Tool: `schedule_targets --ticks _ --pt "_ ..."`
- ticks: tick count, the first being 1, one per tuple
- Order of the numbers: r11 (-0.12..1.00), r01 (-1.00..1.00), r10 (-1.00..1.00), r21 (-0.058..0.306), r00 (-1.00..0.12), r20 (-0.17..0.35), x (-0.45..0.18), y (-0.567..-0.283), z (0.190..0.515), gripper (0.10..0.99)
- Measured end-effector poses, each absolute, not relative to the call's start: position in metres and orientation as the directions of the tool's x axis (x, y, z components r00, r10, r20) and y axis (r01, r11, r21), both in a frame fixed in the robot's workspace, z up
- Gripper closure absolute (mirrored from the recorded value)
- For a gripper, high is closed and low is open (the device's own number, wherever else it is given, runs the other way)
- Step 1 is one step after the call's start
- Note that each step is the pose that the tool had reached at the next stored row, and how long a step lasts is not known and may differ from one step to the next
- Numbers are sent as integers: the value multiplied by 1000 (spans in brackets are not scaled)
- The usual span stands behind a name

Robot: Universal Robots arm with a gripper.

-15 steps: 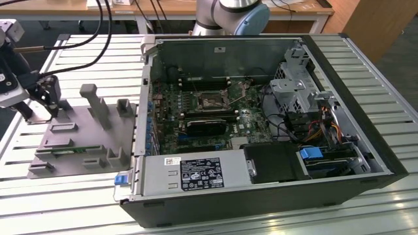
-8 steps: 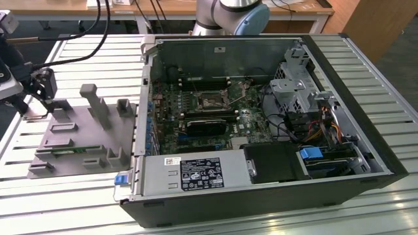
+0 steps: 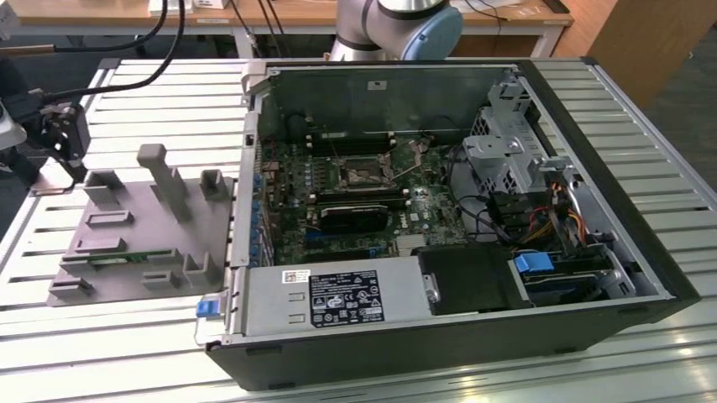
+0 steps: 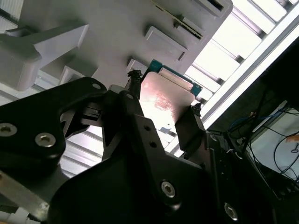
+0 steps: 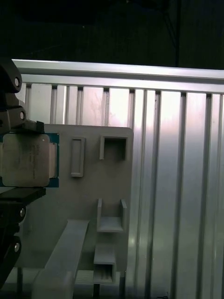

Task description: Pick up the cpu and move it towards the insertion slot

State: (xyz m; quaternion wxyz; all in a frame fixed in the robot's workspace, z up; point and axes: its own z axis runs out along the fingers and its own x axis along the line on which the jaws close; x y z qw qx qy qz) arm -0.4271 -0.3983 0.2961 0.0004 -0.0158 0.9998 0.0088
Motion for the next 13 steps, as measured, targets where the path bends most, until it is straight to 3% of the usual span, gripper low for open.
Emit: schedule_targets --ticks 13 --pt "999 -32 -32 17 -999 -2 -427 -398 326 545"
